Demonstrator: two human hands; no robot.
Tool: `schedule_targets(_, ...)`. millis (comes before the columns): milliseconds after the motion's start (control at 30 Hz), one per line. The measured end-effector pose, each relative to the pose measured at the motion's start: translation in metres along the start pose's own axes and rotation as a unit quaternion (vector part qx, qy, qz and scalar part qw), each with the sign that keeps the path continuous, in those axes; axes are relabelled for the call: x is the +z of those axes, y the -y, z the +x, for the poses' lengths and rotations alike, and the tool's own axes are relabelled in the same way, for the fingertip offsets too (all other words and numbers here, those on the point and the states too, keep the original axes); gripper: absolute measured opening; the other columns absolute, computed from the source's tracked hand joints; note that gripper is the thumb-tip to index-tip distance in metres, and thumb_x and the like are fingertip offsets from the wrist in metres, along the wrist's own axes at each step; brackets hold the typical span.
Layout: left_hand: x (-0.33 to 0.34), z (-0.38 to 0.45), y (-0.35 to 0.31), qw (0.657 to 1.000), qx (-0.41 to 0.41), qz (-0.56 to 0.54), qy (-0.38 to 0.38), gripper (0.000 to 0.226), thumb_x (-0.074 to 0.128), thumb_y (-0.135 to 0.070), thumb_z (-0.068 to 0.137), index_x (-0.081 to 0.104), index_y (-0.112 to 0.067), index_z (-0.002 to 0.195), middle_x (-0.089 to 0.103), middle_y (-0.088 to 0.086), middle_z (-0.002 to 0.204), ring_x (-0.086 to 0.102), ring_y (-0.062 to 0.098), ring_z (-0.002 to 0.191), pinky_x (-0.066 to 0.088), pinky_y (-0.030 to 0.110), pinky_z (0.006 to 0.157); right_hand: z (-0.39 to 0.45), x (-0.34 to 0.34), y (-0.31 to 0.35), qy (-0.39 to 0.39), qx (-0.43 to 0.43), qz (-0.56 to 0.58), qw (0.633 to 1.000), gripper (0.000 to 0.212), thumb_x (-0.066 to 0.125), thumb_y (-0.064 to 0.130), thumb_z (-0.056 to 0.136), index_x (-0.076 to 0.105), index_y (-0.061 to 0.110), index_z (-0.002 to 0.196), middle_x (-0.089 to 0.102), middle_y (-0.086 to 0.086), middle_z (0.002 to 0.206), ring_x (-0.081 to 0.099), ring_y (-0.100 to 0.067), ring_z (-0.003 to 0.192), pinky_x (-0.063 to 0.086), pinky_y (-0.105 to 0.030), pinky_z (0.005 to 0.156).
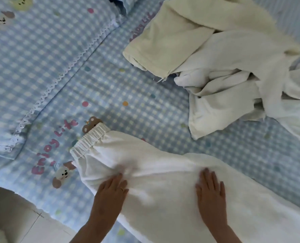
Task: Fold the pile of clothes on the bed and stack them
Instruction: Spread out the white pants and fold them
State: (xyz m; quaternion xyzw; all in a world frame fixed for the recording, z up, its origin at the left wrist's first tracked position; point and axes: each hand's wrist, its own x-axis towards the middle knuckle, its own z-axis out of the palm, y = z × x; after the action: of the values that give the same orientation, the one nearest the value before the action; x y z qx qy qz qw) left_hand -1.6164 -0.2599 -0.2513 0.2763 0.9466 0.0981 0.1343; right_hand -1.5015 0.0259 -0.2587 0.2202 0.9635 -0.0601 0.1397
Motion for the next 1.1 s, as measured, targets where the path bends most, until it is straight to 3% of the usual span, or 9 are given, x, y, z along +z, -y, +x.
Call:
schedule_targets(133,-0.024,0.084,-0.011,0.997,0.018,0.007,-0.075,0.045,0.067,0.015,0.059,0.071,0.0,0.101,0.067,0.02,0.111,0.066,0.037,0.099,0.054,0.046,0.079,0.041,-0.024,-0.02,-0.108,0.037,0.092,0.989,0.044,0.032,0.027,0.101,0.062,-0.002,0.117,0.063,-0.019,0.12,0.057,-0.036,0.117,0.044,-0.051,0.099)
schedule_targets(233,-0.038,0.146,0.002,0.981,0.075,0.16,0.073,0.057,0.055,0.008,0.078,0.05,-0.008,0.133,0.042,0.014,0.145,0.034,0.032,0.137,0.022,0.05,0.113,0.093,-0.043,-0.001,-0.049,0.002,0.071,0.996,0.026,0.045,0.022,0.099,0.065,0.007,0.107,0.068,-0.012,0.104,0.063,-0.03,0.101,0.044,-0.039,0.09)
schedule_targets(333,-0.041,0.162,0.027,0.93,0.058,0.28,0.229,0.048,0.038,-0.016,0.093,0.035,-0.021,0.141,0.038,0.002,0.143,0.029,0.019,0.137,-0.003,0.05,0.115,0.12,-0.047,0.011,0.087,-0.002,-0.018,0.996,0.044,0.03,0.044,0.1,0.061,0.014,0.091,0.069,-0.005,0.091,0.063,-0.025,0.087,0.04,-0.034,0.081)
schedule_targets(600,-0.066,0.145,0.057,0.954,0.115,0.234,0.151,0.027,0.081,-0.02,0.064,0.071,-0.011,0.088,0.064,0.006,0.084,0.061,0.029,0.083,0.046,0.042,0.085,0.121,-0.043,0.009,0.223,0.056,-0.091,0.969,0.05,0.036,0.063,0.09,0.059,0.021,0.104,0.064,0.0,0.109,0.057,-0.021,0.106,0.035,-0.038,0.095)
schedule_targets(700,-0.073,0.141,0.058,0.953,0.129,0.238,0.135,0.035,0.091,-0.018,0.047,0.071,-0.008,0.073,0.065,0.007,0.065,0.062,0.031,0.067,0.052,0.045,0.075,0.127,-0.054,-0.01,0.272,0.059,0.104,0.955,0.034,0.047,0.047,0.092,0.049,0.019,0.073,0.06,-0.002,0.084,0.056,-0.019,0.08,0.038,-0.025,0.063)
schedule_targets(800,-0.074,0.141,0.06,0.957,0.099,0.237,0.133,0.031,0.084,-0.028,0.065,0.07,-0.01,0.087,0.071,0.003,0.072,0.062,0.033,0.086,0.045,0.043,0.085,0.128,-0.068,-0.03,0.154,0.079,0.27,0.947,0.038,0.048,0.036,0.095,0.042,0.016,0.064,0.049,0.002,0.065,0.048,-0.022,0.069,0.032,-0.025,0.054)
schedule_targets(900,-0.075,0.14,0.064,0.959,0.086,0.233,0.139,0.028,0.076,-0.027,0.074,0.068,-0.01,0.095,0.073,0.005,0.08,0.058,0.037,0.098,0.039,0.046,0.092,0.127,-0.068,-0.035,0.262,0.132,0.294,0.91,0.053,0.036,0.054,0.095,0.062,0.008,0.09,0.065,-0.007,0.092,0.061,-0.029,0.092,0.046,-0.034,0.08)
schedule_targets(1033,-0.078,0.135,0.061,0.961,0.124,0.217,0.116,0.031,0.087,-0.016,0.057,0.069,-0.006,0.081,0.068,0.006,0.063,0.065,0.035,0.073,0.049,0.044,0.079,0.133,-0.064,-0.021,0.431,0.22,0.42,0.768,0.073,0.037,0.076,0.082,0.064,0.018,0.116,0.065,0.0,0.115,0.06,-0.019,0.108,0.042,-0.037,0.105)
schedule_targets(1100,-0.079,0.134,0.065,0.963,0.132,0.205,0.117,0.032,0.088,-0.017,0.056,0.069,-0.007,0.079,0.067,0.006,0.062,0.065,0.033,0.069,0.051,0.043,0.076,0.138,-0.061,-0.013,0.373,0.179,0.439,0.797,0.053,0.055,0.059,0.085,0.062,0.016,0.116,0.066,0.002,0.109,0.061,-0.017,0.103,0.046,-0.03,0.098)
